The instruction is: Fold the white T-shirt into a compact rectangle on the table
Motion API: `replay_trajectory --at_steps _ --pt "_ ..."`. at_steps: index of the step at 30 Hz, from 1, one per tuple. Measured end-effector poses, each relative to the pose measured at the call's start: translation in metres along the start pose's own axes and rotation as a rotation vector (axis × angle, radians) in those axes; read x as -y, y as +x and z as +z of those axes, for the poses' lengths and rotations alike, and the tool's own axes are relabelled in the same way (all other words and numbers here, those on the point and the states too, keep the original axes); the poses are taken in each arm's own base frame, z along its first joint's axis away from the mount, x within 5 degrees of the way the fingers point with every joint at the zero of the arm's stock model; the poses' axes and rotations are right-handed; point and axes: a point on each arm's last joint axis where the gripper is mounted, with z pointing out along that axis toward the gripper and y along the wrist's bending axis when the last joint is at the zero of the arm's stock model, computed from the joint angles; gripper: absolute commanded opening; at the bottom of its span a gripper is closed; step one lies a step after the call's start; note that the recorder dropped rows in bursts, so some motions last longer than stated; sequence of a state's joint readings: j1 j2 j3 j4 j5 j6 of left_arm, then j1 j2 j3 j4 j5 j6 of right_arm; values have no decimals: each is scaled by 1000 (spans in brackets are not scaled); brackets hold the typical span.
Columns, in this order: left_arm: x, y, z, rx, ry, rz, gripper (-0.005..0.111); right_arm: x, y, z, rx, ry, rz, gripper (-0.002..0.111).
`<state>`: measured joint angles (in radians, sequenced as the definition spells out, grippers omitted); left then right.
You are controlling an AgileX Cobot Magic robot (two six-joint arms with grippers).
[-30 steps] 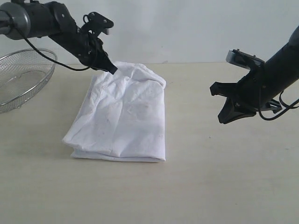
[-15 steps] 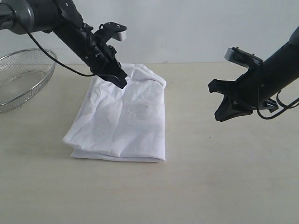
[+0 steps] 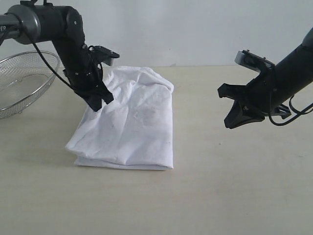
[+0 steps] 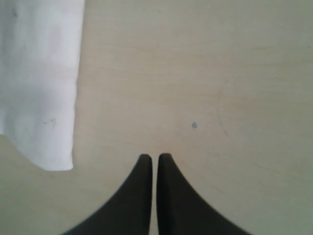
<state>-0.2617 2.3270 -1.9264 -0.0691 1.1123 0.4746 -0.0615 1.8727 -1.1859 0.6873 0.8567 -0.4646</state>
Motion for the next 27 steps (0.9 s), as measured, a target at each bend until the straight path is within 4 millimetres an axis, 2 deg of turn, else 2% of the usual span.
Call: replay_trajectory --at_steps 5,8,10,14,18,22,27 --pt "-22 13 1 -74 -114 -91 5 0 1 0 -6 -3 0 0" --pt "-32 20 -6 -81 -114 -170 5 0 1 0 -10 -5 0 0" --pt "-32 22 -14 -70 -76 -205 5 0 1 0 -10 -5 0 0" --pt "-11 12 -29 15 118 -211 5 -1 1 0 -10 -8 0 0" --pt "18 -4 -29 91 260 -154 5 -1 1 0 -6 -13 3 0" --pt "37 -13 -10 87 305 -107 5 -2 0 0 -2 -21 10 0" --pt "34 -9 21 18 276 -104 5 -3 1 0 -15 -33 13 0"
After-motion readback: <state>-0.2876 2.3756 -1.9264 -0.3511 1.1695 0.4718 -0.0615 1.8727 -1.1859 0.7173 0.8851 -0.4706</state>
